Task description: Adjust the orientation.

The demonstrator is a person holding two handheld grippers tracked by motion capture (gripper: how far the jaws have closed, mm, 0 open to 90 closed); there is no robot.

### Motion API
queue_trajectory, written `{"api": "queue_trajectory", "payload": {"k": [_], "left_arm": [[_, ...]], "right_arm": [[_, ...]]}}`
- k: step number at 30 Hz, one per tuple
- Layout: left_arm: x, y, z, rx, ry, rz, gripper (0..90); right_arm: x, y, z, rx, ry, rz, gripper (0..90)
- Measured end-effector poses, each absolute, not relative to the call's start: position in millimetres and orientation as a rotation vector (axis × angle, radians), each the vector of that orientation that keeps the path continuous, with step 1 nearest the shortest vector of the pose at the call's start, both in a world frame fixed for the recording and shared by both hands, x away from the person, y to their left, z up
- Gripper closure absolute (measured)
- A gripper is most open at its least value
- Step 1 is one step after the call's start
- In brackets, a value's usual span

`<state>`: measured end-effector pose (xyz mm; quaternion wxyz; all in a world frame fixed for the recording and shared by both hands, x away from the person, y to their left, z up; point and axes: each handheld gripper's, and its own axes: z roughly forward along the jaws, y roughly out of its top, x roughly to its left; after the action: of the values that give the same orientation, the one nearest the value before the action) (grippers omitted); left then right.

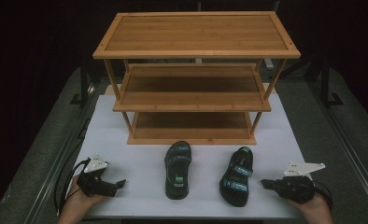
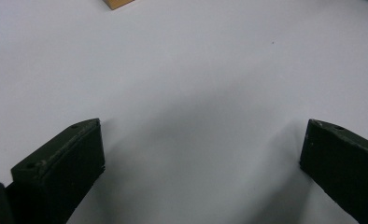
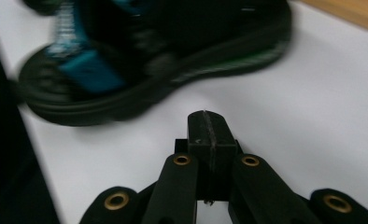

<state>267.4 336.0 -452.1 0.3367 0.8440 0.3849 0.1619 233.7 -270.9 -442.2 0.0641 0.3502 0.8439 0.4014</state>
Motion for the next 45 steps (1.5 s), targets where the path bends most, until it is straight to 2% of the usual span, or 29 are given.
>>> {"api": "queue_trajectory", "payload": {"k": [34,40,41,44,45], "left_arm": [[267.9,336.1,-452.1,2.202,1.007,0.418,0.0],[267.8,336.1,-452.2,2.201,1.007,0.419,0.0],[267.9,336.1,-452.2,2.201,1.007,0.418,0.0],[267.8,336.2,-452.2,2.201,1.007,0.418,0.0],[267.8,336.1,-452.2,2.201,1.007,0.418,0.0]], "right_arm": [[232.9,-197.8,-441.6,0.762,2.740,1.313,89.7],[227.0,-209.2,-437.4,0.782,2.717,1.352,89.4],[224.5,-217.5,-436.0,0.800,2.696,1.360,85.7],[223.0,-229.2,-434.0,0.843,2.663,1.366,83.3],[223.0,-241.0,-431.6,0.877,2.621,1.372,77.9]]}}
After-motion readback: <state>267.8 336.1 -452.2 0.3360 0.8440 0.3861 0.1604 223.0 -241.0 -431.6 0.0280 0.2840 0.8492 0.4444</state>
